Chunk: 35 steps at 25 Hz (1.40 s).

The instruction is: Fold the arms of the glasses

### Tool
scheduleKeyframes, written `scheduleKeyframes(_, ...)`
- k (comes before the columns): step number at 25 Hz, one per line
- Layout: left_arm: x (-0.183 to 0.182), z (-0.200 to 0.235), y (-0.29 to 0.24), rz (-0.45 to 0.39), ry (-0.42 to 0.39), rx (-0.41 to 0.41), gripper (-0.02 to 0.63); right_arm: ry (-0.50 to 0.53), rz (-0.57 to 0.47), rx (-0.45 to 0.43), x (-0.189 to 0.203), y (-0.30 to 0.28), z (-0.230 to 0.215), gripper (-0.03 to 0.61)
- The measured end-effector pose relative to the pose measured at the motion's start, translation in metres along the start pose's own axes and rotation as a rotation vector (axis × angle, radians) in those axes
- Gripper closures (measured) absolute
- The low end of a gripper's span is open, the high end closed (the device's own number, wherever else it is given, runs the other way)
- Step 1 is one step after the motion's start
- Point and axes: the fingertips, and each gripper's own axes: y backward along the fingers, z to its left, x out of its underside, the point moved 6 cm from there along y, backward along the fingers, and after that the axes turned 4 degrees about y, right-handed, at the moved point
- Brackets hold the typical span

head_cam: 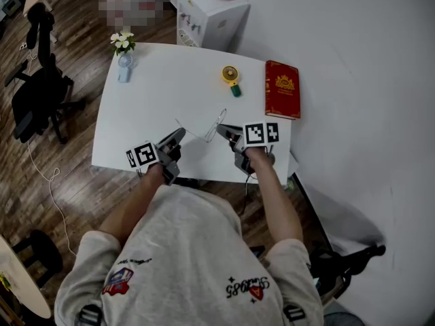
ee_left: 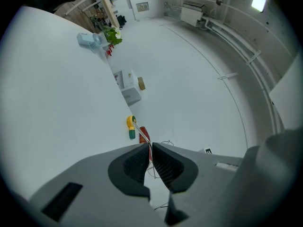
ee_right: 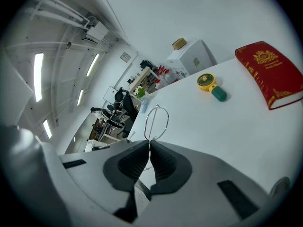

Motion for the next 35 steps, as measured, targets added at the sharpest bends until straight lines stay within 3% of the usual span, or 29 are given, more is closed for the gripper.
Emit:
scheduleKeyframes(3,0.001,-0.003,-0.004,0.032,0.021,0.008,0.595,0.012,0.009,-0.001,0.002,-0.001,0.001,0.561)
scheduleKeyframes(13,0.000,-0.022,-0.032,0.154,-0.136,0.017,0.600,0.057,0.062,-0.008,0.010,-0.003,0.007,0.561)
scheduleKeyframes(25,0.022,-0.041,-0.067,0.309,-0.246,0.019,0.606,0.084,0.095,-0.031,0.019,-0.003,0.009,0.563)
scheduleKeyframes(35,0.044,-0.046,-0.083,0.403,-0.290,0.026,0.606,0.090,0.098,-0.042,0.028,0.005,0.005,0.563)
